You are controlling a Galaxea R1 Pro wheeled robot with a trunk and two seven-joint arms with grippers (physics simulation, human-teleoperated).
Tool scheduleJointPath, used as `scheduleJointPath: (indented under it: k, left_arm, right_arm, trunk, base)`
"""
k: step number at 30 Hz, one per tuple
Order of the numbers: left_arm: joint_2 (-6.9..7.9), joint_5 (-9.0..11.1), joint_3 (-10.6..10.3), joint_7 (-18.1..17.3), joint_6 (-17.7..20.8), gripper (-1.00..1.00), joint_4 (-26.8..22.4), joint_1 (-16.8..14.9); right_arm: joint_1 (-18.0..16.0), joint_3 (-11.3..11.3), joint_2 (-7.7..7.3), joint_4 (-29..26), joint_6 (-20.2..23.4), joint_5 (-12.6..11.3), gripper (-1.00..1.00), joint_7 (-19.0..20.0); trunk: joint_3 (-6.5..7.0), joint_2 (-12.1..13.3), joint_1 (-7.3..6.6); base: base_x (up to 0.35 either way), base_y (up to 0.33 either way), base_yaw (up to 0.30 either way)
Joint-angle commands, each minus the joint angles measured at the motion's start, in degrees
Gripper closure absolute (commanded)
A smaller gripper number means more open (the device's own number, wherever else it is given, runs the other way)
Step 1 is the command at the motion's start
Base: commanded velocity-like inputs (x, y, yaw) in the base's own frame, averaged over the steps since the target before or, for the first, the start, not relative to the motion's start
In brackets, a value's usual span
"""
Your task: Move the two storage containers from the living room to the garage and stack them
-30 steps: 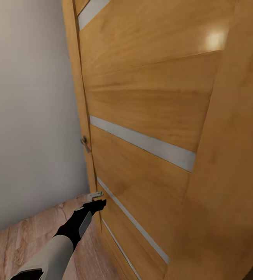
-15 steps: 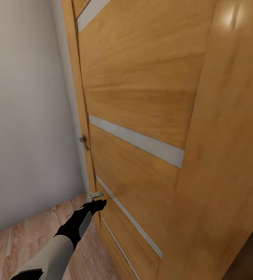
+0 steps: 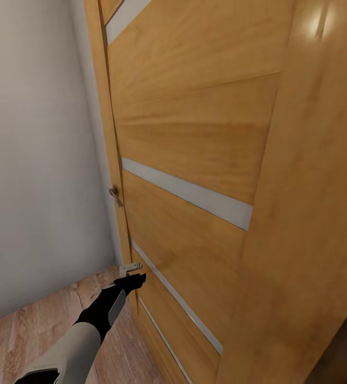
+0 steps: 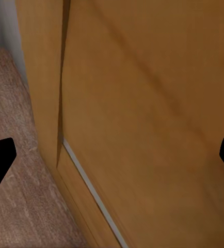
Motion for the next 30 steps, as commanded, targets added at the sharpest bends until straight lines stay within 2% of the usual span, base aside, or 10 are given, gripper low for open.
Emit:
scheduleJointPath:
  k: [1,21,30]
  left_arm:
    - [-0.09,1.03,-0.04,-0.13,0.36,-1.0,-0.08,0.01]
    - [-0.09,1.03,-0.04,-0.13,0.36,-1.0,-0.08,0.01]
    - [-0.09,1.03,-0.04,-0.13,0.36,-1.0,-0.08,0.01]
  right_arm:
    - [-0.02,-0.04,-0.02,0.06,-0.22,0.11,-1.0,0.07]
    - [-0.02,0.01,-0.02,0.06,-0.16,0.11,-1.0,0.08]
    - [-0.02,0.01,-0.02,0.06,-0.16,0.11,-1.0,0.09]
  trunk:
    - [-0.05,-0.03,0.0]
    - [-0.05,-0.03,0.0]
    - [-0.05,-0.03,0.0]
  base:
    - [0.0,0.0,0.0]
    - [0.0,0.0,-0.001]
    - [0.0,0.0,-0.221]
